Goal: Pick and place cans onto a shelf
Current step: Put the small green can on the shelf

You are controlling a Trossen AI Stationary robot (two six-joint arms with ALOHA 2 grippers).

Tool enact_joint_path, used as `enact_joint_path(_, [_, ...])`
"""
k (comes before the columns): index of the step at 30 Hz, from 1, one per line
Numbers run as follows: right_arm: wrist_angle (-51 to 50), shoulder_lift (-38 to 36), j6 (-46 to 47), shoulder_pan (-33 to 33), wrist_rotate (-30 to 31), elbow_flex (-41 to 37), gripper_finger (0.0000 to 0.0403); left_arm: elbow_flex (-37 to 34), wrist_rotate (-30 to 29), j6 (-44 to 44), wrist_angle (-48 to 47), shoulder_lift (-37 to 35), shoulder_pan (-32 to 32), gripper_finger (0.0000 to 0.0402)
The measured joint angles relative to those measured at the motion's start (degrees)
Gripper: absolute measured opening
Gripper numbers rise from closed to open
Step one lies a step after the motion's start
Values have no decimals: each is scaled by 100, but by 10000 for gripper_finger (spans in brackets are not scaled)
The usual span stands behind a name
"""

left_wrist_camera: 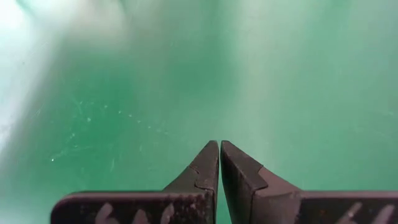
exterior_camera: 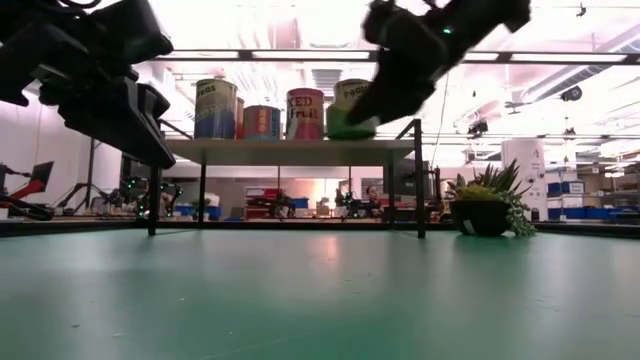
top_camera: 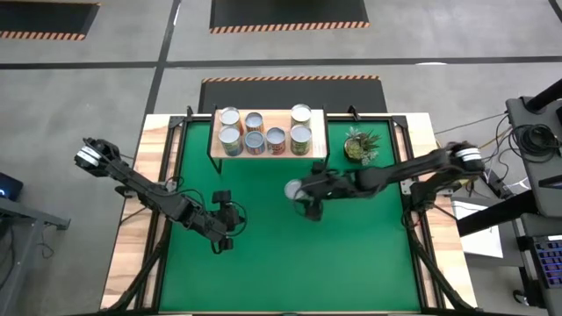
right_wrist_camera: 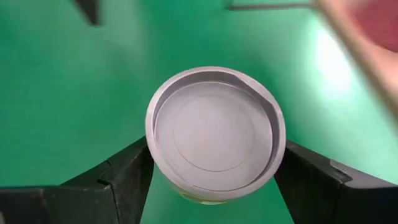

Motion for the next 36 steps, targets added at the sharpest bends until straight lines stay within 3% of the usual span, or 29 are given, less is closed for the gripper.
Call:
enact_joint_path(8, [-767,-1281,273,-137,500,-242,280,240,-9,520,64,-14,-2,0])
enact_joint_path(16, [-2469,-1337,263,-431,1108,472,280,790,-314,1324,-293,-87,-2,0])
enact_joint_path(28, [-2944,-1249,-583,-1225,1066,957,281,1501,-1802,1400,-1871,-1140,-17,0])
enact_joint_path(36, [-2946,-1236,-785,-1478,1023,879,281,1452,-3286,1271,-1987,-2302,-17,0])
